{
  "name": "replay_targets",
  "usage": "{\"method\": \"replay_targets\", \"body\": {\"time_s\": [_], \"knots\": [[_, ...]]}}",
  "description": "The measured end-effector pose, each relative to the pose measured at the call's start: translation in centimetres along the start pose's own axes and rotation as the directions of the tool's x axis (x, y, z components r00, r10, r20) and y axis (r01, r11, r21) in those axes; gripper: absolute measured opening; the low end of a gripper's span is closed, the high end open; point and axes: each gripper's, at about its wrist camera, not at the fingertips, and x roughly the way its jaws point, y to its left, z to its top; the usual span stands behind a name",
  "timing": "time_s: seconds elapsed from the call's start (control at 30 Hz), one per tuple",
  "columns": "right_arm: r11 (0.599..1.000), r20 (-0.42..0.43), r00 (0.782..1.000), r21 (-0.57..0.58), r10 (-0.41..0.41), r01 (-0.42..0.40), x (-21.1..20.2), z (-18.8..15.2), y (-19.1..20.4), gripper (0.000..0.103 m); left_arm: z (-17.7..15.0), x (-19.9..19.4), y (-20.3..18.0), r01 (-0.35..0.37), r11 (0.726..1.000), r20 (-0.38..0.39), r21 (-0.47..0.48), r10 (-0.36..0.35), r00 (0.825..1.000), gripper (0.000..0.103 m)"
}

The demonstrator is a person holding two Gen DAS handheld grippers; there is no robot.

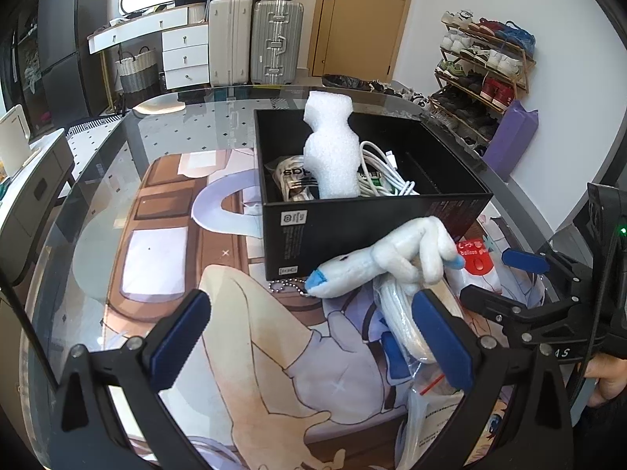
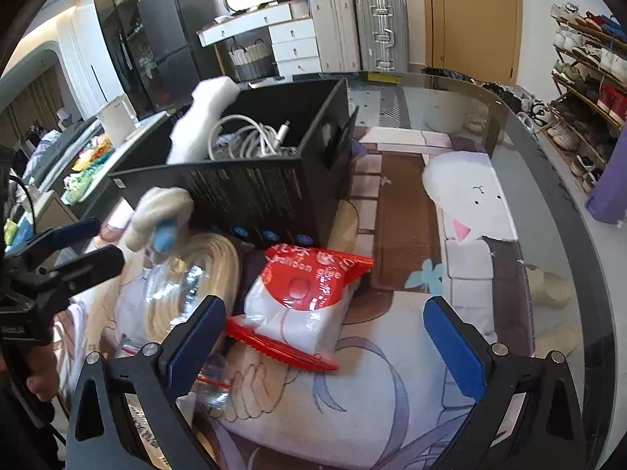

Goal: Organize soft objects
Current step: 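Reach the right gripper to the red balloon glue packet and close on it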

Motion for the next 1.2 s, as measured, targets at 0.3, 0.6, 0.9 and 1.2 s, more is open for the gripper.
{"method": "replay_targets", "body": {"time_s": [0.3, 0.6, 0.9, 1.2], "knots": [[0.999, -0.008, 0.999, 0.016, -0.034, 0.034, 0.2, 0.1, -1.4, 0.102, -0.2, 0.2, -0.3, 0.0, 1.0, -0.009, 0.009, 0.0, 1.0, 0.103], [0.999, -0.022, 0.999, 0.013, -0.04, 0.04, 0.9, 0.2, -1.3, 0.102, -0.2, 0.3, -0.3, 0.0, 1.0, -0.014, 0.01, 0.0, 1.0, 0.103], [0.999, -0.024, 0.999, 0.021, -0.048, 0.049, 1.0, 0.2, -1.8, 0.102, -0.2, 0.3, -0.2, 0.002, 1.0, -0.017, 0.008, -0.002, 1.0, 0.103], [0.999, -0.01, 0.999, -0.02, -0.04, 0.04, 1.0, 0.0, -0.8, 0.088, -0.2, 0.3, -0.2, 0.003, 1.0, -0.016, 0.007, -0.003, 1.0, 0.103]]}}
